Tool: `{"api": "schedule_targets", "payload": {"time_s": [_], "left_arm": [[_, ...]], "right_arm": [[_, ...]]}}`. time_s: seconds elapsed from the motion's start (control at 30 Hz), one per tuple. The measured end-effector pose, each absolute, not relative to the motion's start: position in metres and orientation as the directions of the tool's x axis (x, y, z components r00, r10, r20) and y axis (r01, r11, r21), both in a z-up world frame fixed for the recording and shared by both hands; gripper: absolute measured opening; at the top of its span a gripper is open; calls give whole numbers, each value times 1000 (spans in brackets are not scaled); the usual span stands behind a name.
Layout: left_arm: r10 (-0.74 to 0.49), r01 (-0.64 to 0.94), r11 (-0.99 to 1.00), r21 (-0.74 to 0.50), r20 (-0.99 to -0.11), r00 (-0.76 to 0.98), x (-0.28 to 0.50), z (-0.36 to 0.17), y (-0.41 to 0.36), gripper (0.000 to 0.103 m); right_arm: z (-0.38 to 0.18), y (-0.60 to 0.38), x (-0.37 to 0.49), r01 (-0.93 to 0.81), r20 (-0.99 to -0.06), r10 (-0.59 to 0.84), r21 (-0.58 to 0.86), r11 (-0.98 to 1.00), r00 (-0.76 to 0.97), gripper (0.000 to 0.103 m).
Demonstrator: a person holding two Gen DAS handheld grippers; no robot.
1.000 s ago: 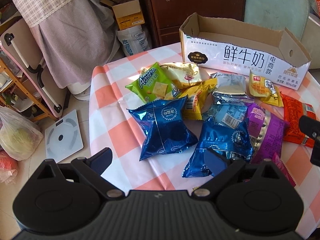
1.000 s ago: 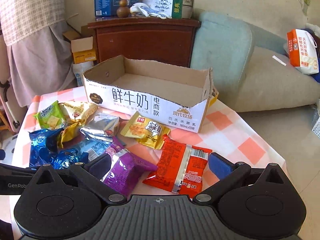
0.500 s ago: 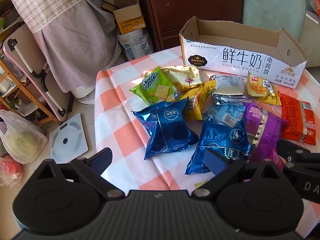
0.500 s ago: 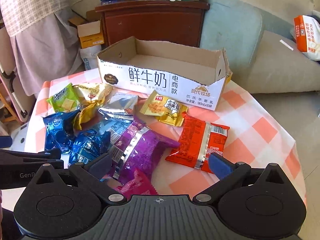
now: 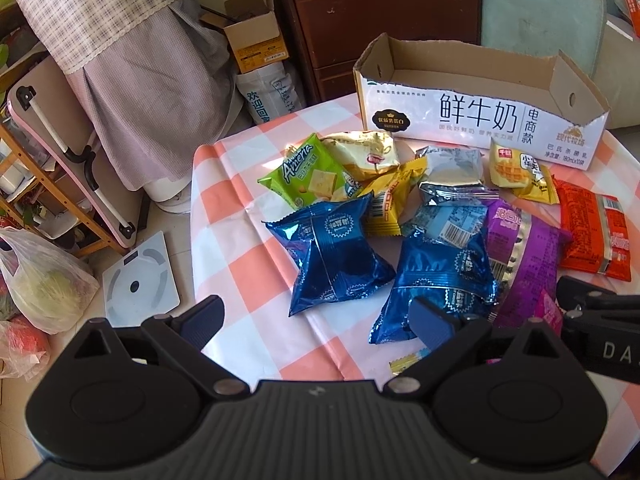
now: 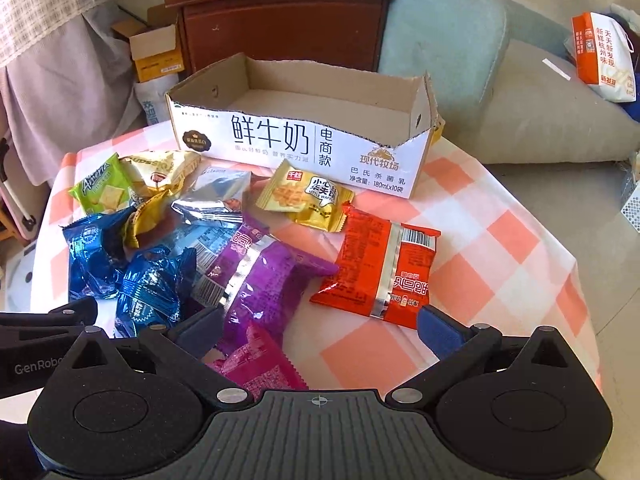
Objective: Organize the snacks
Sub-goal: 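Move both grippers over the spread snacks toward the blue and pink packets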
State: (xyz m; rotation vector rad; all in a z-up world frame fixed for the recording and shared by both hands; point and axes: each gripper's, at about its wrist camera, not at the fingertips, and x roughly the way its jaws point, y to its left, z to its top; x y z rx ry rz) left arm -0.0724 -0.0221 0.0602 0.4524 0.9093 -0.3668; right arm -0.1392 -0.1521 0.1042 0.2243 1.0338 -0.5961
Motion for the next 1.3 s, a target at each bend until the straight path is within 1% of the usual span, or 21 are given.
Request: {"api": "schedule_targets", "payload": {"time_s": [1.03, 1.17, 1.3], "left_arm": [[-109, 500, 833, 236, -816, 567, -79, 56, -24, 98], [-132, 514, 833, 204, -829, 544, -79, 53, -21, 97], [-179, 537, 830, 151, -839, 514, -80, 53, -16, 98]], "right_arm": [[100, -148, -140, 533, -859, -363, -129, 836, 361, 103], [98, -149, -142, 521, -864, -351, -125, 844, 362, 103], [100, -156, -146, 520, -871, -320, -89, 849, 373, 103]]}}
